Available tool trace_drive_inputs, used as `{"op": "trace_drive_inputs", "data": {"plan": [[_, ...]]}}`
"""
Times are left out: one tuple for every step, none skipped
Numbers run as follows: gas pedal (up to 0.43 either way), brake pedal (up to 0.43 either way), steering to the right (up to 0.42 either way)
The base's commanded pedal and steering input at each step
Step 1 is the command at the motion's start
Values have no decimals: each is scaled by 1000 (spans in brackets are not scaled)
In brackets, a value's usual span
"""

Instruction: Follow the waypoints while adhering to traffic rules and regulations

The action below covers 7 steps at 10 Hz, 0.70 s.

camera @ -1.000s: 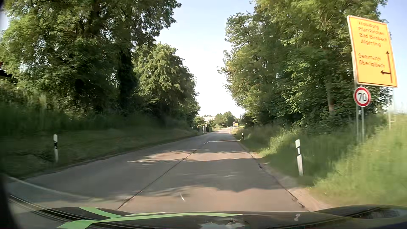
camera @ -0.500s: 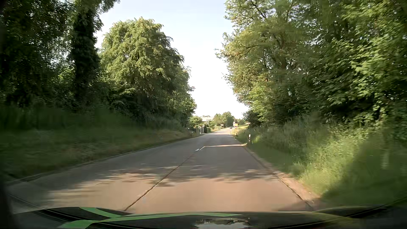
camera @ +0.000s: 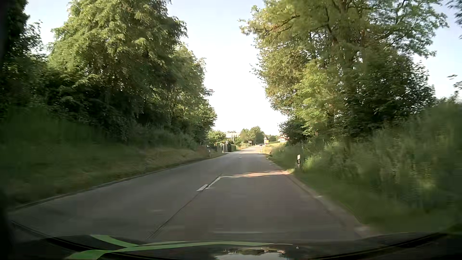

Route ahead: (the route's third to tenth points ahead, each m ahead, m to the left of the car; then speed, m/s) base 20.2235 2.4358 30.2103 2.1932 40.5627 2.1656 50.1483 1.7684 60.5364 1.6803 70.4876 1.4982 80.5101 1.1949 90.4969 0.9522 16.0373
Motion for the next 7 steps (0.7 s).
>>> {"op": "trace_drive_inputs", "data": {"plan": [[79,0,5],[79,0,4],[79,0,4],[79,0,4],[79,0,5],[79,0,4],[79,0,3]]}}
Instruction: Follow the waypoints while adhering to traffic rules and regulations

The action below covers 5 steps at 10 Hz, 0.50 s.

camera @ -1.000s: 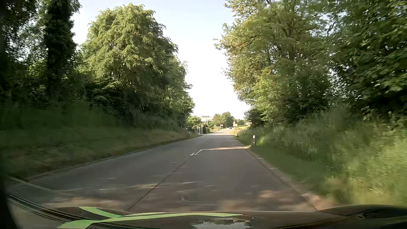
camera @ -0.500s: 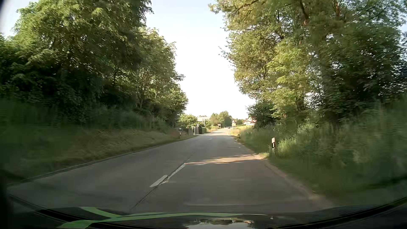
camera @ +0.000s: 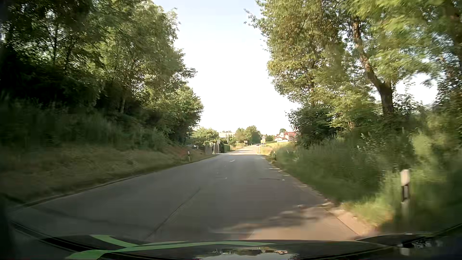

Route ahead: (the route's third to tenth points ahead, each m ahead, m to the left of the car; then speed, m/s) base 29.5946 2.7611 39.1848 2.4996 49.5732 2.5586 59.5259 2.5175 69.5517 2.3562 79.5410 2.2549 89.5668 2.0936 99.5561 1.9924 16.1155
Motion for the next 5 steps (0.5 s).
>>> {"op": "trace_drive_inputs", "data": {"plan": [[79,0,2],[79,0,0],[79,0,-2],[79,0,-3],[79,0,-3]]}}
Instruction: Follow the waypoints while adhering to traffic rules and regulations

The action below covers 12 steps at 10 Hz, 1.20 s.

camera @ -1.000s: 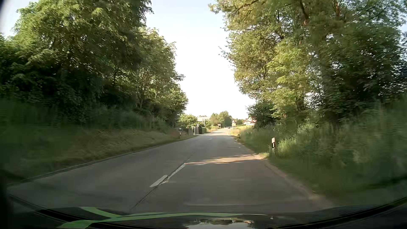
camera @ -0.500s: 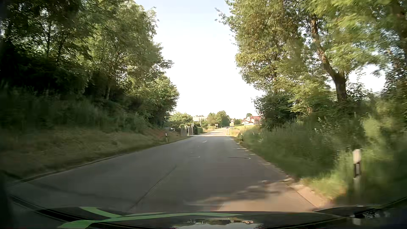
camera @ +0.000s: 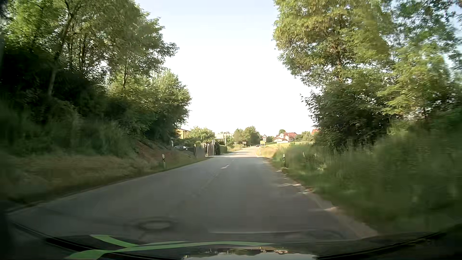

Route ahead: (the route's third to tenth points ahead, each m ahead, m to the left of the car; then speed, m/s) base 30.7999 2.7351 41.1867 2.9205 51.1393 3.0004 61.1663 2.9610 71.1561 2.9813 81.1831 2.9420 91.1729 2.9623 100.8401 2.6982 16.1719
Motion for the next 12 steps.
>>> {"op": "trace_drive_inputs", "data": {"plan": [[79,0,-3],[79,0,-3],[67,0,-5],[67,0,-6],[67,0,-6],[67,0,-6],[79,0,-6],[79,0,-7],[79,0,-7],[79,0,-7],[79,0,-7],[98,0,-7]]}}
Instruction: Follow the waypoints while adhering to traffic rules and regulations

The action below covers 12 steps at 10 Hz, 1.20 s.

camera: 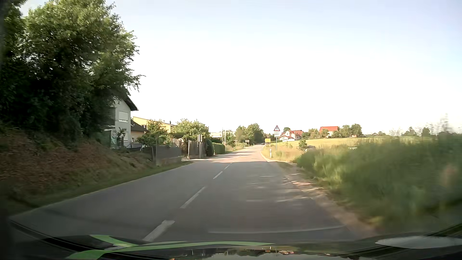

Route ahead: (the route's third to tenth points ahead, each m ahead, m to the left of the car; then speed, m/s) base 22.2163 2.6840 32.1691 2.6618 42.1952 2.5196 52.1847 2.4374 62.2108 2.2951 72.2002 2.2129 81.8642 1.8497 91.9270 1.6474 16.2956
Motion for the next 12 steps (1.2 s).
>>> {"op": "trace_drive_inputs", "data": {"plan": [[98,0,-7],[118,0,-4],[118,0,-2],[118,0,-1],[110,0,-1],[87,0,-1],[87,0,-1],[98,0,-1],[98,0,-1],[98,0,-1],[98,0,-1],[98,0,-1]]}}
